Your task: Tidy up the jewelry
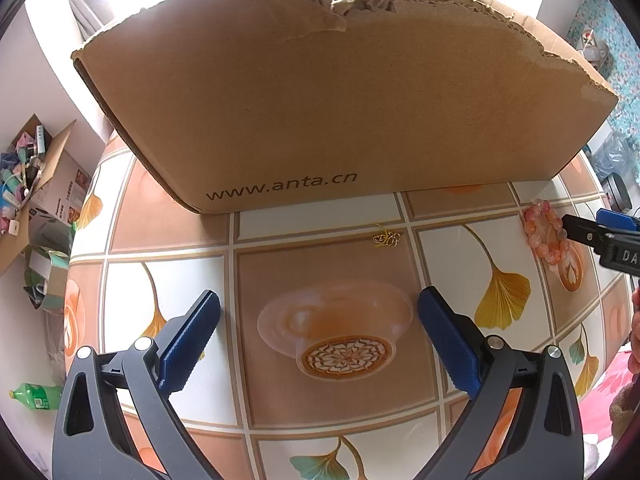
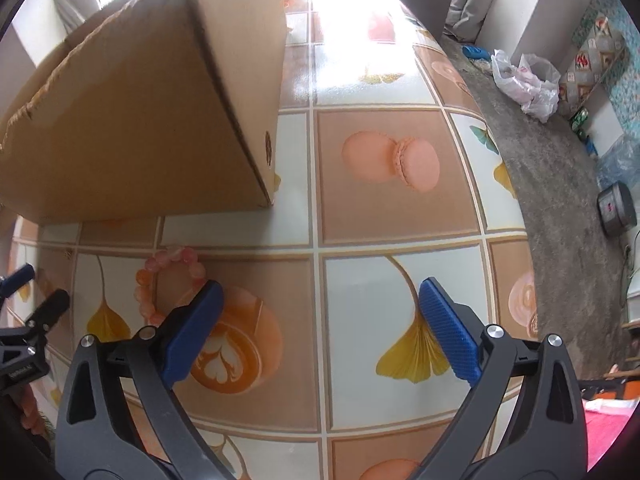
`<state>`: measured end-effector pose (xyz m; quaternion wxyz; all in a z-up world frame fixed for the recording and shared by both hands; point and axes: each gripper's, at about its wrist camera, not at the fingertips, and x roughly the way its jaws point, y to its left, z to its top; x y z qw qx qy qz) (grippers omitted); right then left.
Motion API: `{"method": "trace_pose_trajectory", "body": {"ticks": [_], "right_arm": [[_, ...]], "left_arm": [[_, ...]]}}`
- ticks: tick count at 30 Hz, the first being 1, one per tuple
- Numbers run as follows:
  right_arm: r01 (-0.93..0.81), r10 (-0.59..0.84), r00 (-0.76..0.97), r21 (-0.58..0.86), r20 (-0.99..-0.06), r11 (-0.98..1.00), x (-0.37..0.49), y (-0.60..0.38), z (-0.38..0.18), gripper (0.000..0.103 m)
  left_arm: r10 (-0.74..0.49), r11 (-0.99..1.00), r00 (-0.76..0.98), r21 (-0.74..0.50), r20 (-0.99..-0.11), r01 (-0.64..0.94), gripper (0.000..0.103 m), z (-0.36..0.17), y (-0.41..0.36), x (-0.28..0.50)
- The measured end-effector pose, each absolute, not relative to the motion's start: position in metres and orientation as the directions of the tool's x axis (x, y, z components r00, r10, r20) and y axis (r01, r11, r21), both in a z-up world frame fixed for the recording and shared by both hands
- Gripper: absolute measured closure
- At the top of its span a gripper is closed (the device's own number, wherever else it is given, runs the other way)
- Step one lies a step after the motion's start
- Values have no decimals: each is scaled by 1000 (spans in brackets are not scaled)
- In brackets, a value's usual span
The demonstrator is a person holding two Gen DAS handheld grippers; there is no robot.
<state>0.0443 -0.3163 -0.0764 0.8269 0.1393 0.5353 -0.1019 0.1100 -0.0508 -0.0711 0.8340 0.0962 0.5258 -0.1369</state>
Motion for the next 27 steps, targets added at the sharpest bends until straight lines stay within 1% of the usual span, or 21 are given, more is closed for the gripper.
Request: {"method": "trace_pose_trajectory", "body": {"ticks": [16, 23, 27], "right_arm": [[333, -26, 435, 134, -900, 933, 40, -314, -76, 7], [314, -45, 439, 106, -897, 943, 39, -315, -73, 7], [284, -58, 535, 114, -843, 952, 26, -308, -52, 7]], "left_arm": [[-113, 952, 395, 14, -912, 305, 6, -71, -52, 113], [-115, 952, 400, 14, -909, 305, 6, -72, -52, 111], [-121, 951, 412, 15, -903, 310, 6, -72, -50, 108]]}}
